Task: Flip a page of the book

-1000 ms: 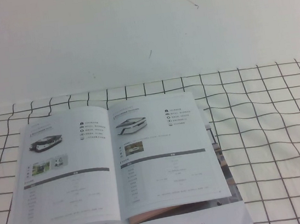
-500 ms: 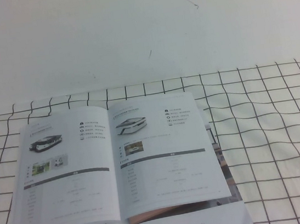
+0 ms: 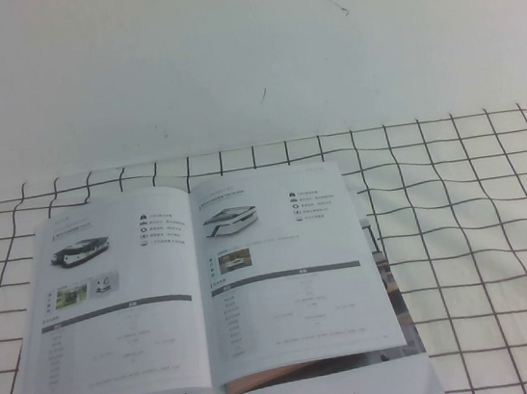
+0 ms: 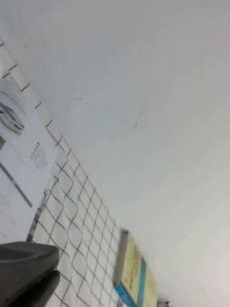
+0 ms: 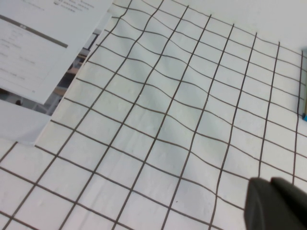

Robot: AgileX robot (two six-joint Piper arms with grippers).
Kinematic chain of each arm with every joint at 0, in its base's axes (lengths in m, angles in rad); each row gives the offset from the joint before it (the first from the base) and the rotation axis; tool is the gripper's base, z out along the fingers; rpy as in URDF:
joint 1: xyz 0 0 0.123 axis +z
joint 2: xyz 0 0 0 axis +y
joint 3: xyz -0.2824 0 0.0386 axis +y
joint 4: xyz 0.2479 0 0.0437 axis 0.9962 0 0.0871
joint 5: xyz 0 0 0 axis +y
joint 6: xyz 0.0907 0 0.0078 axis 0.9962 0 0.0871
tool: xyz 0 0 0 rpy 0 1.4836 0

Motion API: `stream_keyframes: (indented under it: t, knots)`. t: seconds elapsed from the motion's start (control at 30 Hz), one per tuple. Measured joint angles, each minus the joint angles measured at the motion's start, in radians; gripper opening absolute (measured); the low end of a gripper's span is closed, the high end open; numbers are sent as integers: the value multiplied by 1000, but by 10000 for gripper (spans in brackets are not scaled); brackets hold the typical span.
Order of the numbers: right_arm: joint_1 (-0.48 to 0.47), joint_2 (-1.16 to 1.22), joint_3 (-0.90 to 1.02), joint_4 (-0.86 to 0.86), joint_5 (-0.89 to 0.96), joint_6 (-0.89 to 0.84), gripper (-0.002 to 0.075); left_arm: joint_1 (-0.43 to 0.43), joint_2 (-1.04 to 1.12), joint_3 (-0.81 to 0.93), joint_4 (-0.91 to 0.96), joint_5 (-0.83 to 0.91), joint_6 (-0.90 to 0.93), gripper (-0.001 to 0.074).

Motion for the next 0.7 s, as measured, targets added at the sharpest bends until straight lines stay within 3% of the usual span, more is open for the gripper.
stream_keyframes:
  t: [0.3,0.53,0.63,0.7]
  knots:
    - [0,0,0,2,2,3,1,-143,-1,50,262,-301,11,-2]
    - [0,0,0,2,2,3,1,-170,-1,75,313,-503,10,-2]
    - [0,0,0,2,2,3,1,-170,-1,144,397,-584,-109,-2]
    - [0,0,0,3,2,3,1,-166,-1,209,549,-644,-313,-2]
